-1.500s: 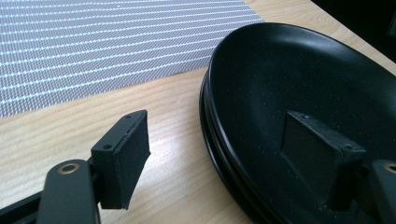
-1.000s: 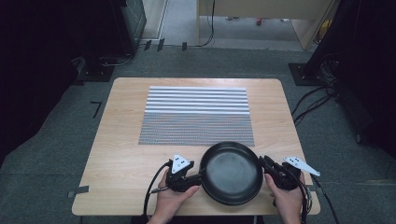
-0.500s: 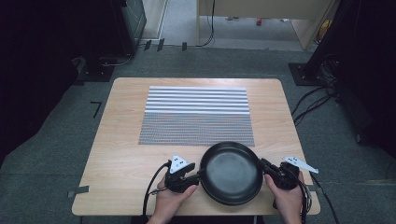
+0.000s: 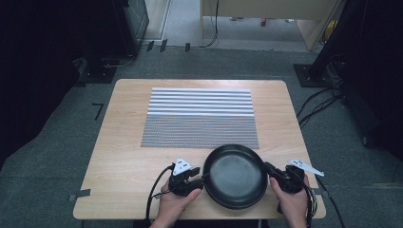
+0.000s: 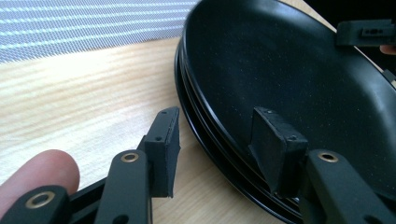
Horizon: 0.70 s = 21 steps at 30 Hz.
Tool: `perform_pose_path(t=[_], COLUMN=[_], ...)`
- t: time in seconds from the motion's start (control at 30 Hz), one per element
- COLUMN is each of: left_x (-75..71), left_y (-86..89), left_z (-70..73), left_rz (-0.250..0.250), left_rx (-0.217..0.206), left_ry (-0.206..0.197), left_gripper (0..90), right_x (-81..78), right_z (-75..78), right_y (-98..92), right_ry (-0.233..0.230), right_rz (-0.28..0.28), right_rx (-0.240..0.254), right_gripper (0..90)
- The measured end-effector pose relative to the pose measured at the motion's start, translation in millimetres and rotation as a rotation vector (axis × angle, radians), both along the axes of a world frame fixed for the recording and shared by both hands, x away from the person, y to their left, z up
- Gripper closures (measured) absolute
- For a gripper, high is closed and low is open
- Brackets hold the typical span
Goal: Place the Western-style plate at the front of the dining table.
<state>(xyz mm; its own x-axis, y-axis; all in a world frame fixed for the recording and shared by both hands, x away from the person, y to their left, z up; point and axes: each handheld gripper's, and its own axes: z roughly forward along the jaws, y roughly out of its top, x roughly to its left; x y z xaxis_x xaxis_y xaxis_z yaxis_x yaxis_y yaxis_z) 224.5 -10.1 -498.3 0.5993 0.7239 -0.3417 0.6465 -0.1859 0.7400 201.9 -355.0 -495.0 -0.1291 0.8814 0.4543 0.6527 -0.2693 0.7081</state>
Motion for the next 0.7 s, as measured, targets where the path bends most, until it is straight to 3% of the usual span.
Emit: perform_pose_path(t=[0.33, 0.7], left_x=[1.2, 1.4], left_y=[-2.6, -5.2], left_z=[-3.9, -4.1], left_rz=[-0.041, -0.038], left_rx=[-0.023, -0.019], left_ry=[0.048, 0.049], left_gripper=[49.9, 47.5], right_x=[0.1, 1.0], right_z=[-1.0, -1.2], right_y=[0.2, 0.8], right_ry=[0.009, 0.02], right_rz=[-0.005, -0.009], right_rx=[0.024, 0.037], right_gripper=[85.0, 85.1])
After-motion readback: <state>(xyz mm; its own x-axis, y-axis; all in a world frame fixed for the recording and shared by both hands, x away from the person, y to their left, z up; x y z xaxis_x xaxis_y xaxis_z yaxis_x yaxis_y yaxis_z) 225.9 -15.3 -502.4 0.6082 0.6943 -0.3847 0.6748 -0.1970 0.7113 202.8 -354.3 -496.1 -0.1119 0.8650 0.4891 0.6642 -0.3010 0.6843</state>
